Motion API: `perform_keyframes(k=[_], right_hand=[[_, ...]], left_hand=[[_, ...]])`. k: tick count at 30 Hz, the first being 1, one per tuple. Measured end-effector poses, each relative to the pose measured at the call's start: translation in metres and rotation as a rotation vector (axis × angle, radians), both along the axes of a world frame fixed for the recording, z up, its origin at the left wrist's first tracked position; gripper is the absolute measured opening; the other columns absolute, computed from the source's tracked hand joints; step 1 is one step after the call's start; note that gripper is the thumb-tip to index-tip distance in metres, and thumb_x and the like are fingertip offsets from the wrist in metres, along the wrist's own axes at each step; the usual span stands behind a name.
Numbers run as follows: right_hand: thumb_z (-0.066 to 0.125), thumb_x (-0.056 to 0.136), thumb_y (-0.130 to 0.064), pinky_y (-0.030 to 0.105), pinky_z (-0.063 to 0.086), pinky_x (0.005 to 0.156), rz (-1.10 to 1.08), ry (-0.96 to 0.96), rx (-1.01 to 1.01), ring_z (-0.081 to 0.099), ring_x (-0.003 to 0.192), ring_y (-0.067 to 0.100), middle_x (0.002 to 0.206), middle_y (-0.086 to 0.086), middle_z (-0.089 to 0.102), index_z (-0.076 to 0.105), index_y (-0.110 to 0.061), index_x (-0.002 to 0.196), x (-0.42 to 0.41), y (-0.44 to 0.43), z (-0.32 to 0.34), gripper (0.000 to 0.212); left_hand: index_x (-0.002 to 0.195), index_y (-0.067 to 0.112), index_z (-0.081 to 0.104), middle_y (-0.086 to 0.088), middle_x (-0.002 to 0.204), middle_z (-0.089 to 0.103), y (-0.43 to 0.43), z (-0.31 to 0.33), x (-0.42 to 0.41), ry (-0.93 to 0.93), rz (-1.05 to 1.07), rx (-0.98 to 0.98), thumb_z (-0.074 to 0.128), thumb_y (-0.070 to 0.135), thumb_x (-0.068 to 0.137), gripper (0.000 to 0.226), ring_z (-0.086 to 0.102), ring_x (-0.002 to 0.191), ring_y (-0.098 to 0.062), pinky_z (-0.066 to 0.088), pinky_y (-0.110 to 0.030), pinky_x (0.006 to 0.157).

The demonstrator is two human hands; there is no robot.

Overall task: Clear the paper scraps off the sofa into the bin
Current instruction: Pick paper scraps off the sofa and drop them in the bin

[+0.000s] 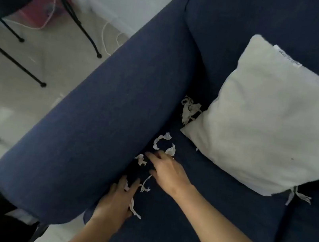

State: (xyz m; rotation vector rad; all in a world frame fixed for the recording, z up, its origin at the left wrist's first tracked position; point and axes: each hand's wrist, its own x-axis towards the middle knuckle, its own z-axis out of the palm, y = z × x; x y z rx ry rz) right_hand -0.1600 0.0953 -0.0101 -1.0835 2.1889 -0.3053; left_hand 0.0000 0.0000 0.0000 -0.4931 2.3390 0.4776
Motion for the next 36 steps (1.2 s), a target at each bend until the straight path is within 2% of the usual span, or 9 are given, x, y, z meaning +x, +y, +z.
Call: perform_keyframes(k=[5, 7, 10, 14, 20, 23, 28, 32, 36], right_hand=[[0.051, 0.101, -0.014, 0.037, 0.049, 0.086, 0.241, 0.022, 0.11, 0.053, 0.125, 0.036, 0.149, 0.009, 0.042, 0.038, -0.035, 0.153, -0.014, -0.03, -0.039, 0.057], [0.052, 0.101, -0.012, 0.034, 0.046, 0.078, 0.318, 0.054, 0.134, 0.057, 0.119, 0.035, 0.142, 0.01, 0.047, 0.045, -0.031, 0.149, -0.014, -0.039, -0.05, 0.053], [0.055, 0.097, -0.003, 0.035, 0.052, 0.075, 0.391, 0.117, 0.126, 0.063, 0.11, 0.032, 0.128, 0.01, 0.059, 0.064, -0.015, 0.129, -0.015, -0.046, -0.058, 0.036], [0.054, 0.095, 0.001, 0.034, 0.049, 0.075, 0.39, 0.126, 0.082, 0.066, 0.101, 0.029, 0.113, 0.01, 0.067, 0.071, -0.008, 0.109, -0.011, -0.047, -0.055, 0.024], [0.058, 0.096, -0.008, 0.041, 0.059, 0.074, 0.038, -0.02, -0.033, 0.071, 0.091, 0.024, 0.101, 0.005, 0.072, 0.066, -0.016, 0.102, -0.008, -0.028, -0.033, 0.012], [0.065, 0.098, -0.012, 0.031, 0.058, 0.085, -0.119, -0.044, -0.149, 0.07, 0.098, 0.014, 0.11, -0.001, 0.074, 0.07, -0.018, 0.118, -0.003, -0.018, -0.005, 0.021], [0.071, 0.094, -0.021, 0.009, 0.048, 0.081, -0.215, 0.003, -0.238, 0.066, 0.085, -0.002, 0.099, -0.014, 0.072, 0.079, -0.021, 0.107, 0.024, -0.029, 0.056, 0.015], [0.074, 0.092, -0.021, 0.015, 0.049, 0.068, -0.182, -0.038, -0.379, 0.068, 0.085, 0.008, 0.091, -0.015, 0.071, 0.078, -0.023, 0.099, 0.079, -0.065, 0.107, 0.008], [0.074, 0.093, -0.022, 0.007, 0.045, 0.066, -0.117, -0.124, -0.497, 0.069, 0.087, 0.008, 0.09, -0.014, 0.073, 0.079, -0.022, 0.098, 0.146, -0.116, 0.144, 0.007]], left_hand=[[0.152, 0.037, 0.006, -0.01, 0.154, 0.018, 0.008, -0.039, 0.001, 0.09, -0.1, -0.068, 0.058, 0.012, 0.091, 0.084, 0.031, 0.135, -0.025, 0.042, -0.028, 0.103], [0.146, 0.031, 0.033, -0.008, 0.14, 0.036, 0.008, -0.05, 0.002, 0.111, -0.06, -0.041, 0.063, 0.006, 0.084, 0.074, 0.042, 0.125, -0.023, 0.052, -0.029, 0.088], [0.11, 0.019, 0.064, -0.003, 0.107, 0.053, 0.003, -0.049, -0.006, 0.187, -0.053, 0.009, 0.074, 0.004, 0.073, 0.042, 0.057, 0.099, -0.016, 0.055, -0.026, 0.065], [0.119, 0.015, 0.056, -0.003, 0.124, 0.05, 0.005, -0.052, -0.01, 0.177, -0.079, 0.024, 0.049, -0.002, 0.091, 0.034, 0.046, 0.118, -0.017, 0.048, -0.028, 0.088], [0.117, 0.02, 0.052, 0.002, 0.114, 0.053, 0.002, -0.039, 0.001, 0.303, 0.061, 0.075, 0.05, -0.002, 0.09, 0.034, 0.051, 0.105, -0.013, 0.045, -0.024, 0.079], [0.119, 0.024, 0.051, 0.005, 0.108, 0.053, -0.001, -0.029, 0.014, 0.401, 0.153, 0.138, 0.053, 0.001, 0.091, 0.037, 0.051, 0.098, -0.012, 0.041, -0.023, 0.07], [0.089, 0.025, 0.067, 0.01, 0.089, 0.057, -0.017, -0.018, 0.07, 0.488, 0.204, 0.255, 0.079, -0.002, 0.066, 0.038, 0.051, 0.079, -0.004, 0.039, -0.01, 0.061], [0.096, 0.031, 0.062, 0.011, 0.099, 0.054, -0.035, -0.015, 0.136, 0.464, 0.276, 0.25, 0.071, 0.007, 0.077, 0.032, 0.058, 0.08, -0.01, 0.053, -0.029, 0.057], [0.1, 0.03, 0.064, 0.009, 0.1, 0.055, -0.059, -0.018, 0.205, 0.461, 0.347, 0.263, 0.066, 0.006, 0.082, 0.03, 0.06, 0.085, -0.012, 0.052, -0.027, 0.065]])
